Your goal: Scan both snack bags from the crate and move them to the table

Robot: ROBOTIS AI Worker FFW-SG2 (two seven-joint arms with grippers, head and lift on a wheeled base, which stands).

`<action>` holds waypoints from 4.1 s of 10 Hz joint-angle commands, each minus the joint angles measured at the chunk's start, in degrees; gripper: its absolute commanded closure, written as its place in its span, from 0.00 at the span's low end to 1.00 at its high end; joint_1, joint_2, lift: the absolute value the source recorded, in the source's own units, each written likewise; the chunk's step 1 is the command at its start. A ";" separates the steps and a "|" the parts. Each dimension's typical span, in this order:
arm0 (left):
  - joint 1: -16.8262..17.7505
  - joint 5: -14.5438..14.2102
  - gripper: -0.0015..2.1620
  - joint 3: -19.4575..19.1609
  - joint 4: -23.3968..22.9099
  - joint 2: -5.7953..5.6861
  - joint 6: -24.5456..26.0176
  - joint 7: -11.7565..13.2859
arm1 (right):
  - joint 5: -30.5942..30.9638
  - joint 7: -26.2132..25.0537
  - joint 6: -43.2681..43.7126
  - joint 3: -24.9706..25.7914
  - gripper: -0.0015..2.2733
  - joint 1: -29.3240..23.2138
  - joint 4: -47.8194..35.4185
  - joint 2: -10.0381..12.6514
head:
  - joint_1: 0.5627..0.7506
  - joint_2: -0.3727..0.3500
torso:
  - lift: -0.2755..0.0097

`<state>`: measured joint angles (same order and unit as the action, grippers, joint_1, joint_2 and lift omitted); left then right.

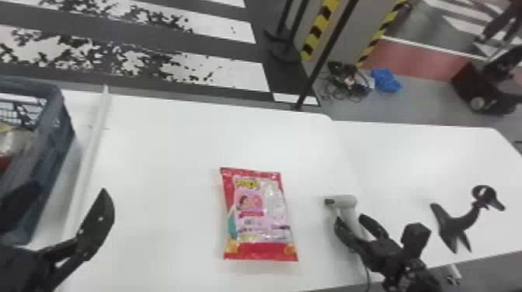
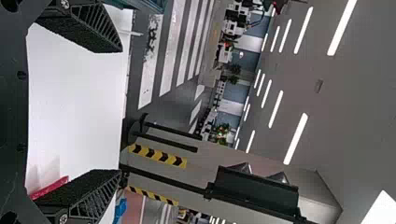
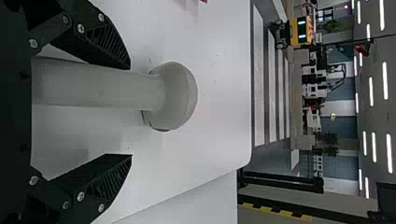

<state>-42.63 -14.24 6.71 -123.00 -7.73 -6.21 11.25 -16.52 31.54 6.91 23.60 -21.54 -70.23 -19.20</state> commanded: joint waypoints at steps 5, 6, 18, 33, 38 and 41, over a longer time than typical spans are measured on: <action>-0.35 0.17 0.03 0.67 -0.31 0.09 -0.86 0.00 | -1.24 -0.07 -7.40 0.48 0.99 -0.08 -2.19 0.83 | 0.70 0.03 | 0.66; -0.35 0.17 0.03 0.67 -0.31 0.00 -1.21 0.00 | -2.99 -0.34 -8.98 2.50 0.99 -3.16 -7.99 2.85 | 0.70 0.03 | 0.66; -1.23 -0.18 0.03 2.16 -2.16 -0.79 -1.39 0.27 | 4.83 -9.74 -52.40 -8.66 0.99 -26.62 -61.08 14.98 | 0.70 0.07 | 0.66; -2.19 -2.02 0.03 1.46 -2.42 -1.67 -3.32 1.50 | 21.53 -25.30 -96.99 -33.18 0.99 -4.56 -67.23 12.17 | 0.70 0.30 | 0.66; -2.90 -4.48 0.03 -0.30 -1.81 -1.85 -5.78 3.17 | 22.67 -28.11 -96.99 -33.62 0.99 -0.87 -61.69 12.96 | 0.70 0.33 | 0.66; -3.69 -5.10 0.03 -0.91 -1.81 -1.93 -7.19 3.87 | 22.58 -28.20 -96.99 -33.80 0.99 -0.52 -60.55 13.22 | 0.70 0.33 | 0.66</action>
<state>-46.11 -19.21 5.99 -124.79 -9.64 -12.90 15.14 6.07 3.34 -89.61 -10.11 -22.23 -131.09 -6.02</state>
